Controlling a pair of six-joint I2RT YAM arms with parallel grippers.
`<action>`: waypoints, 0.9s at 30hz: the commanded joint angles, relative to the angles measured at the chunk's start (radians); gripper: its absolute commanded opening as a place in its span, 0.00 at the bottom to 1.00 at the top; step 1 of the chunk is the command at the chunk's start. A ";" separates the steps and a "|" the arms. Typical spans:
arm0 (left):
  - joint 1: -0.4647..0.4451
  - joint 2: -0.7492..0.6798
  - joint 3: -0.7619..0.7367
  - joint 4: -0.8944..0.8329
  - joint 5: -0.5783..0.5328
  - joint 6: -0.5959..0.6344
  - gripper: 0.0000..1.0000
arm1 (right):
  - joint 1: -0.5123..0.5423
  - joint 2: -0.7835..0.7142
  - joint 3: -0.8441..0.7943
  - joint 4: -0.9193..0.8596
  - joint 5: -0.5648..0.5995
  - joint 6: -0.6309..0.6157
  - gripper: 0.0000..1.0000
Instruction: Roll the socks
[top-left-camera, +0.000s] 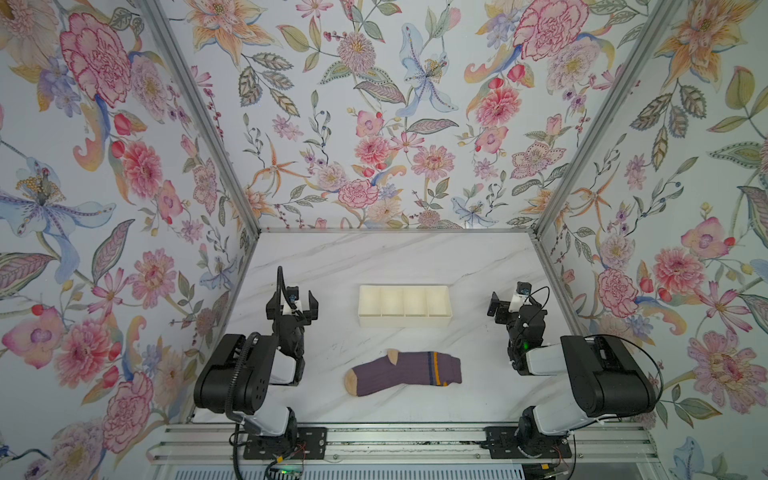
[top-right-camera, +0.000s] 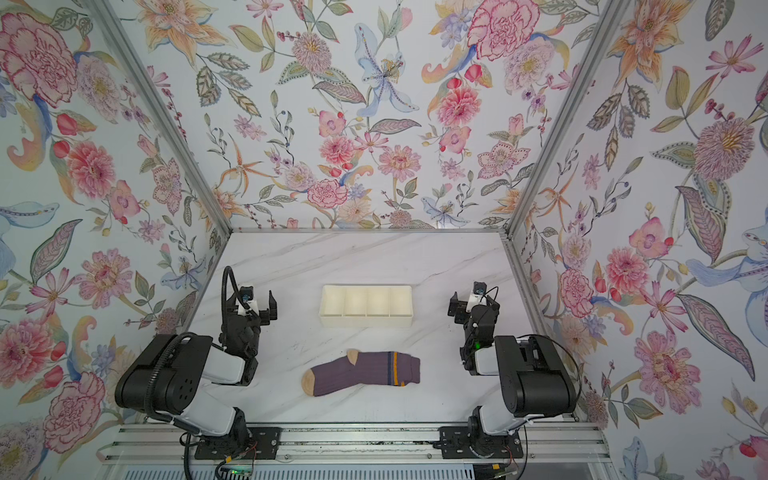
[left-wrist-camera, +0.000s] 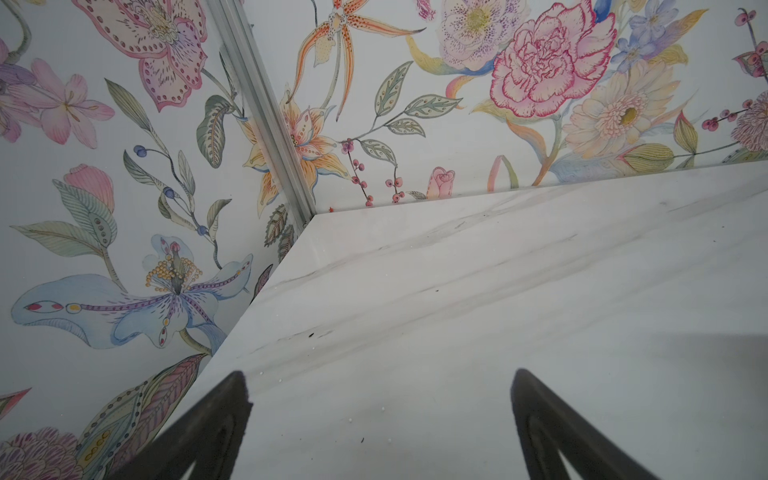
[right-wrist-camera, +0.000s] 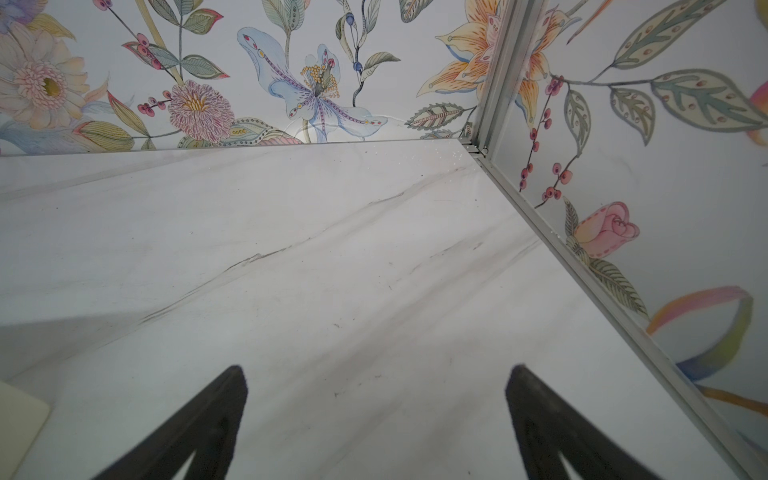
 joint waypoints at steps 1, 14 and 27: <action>-0.005 -0.010 0.015 0.001 0.023 0.015 0.99 | -0.002 0.000 -0.003 0.033 0.009 -0.013 0.99; 0.001 -0.230 0.159 -0.423 0.055 0.005 0.49 | -0.027 -0.081 0.029 -0.103 0.001 0.019 0.89; -0.247 -0.618 0.319 -1.006 0.072 -0.171 0.37 | 0.014 -0.559 0.384 -1.362 -0.240 0.367 0.60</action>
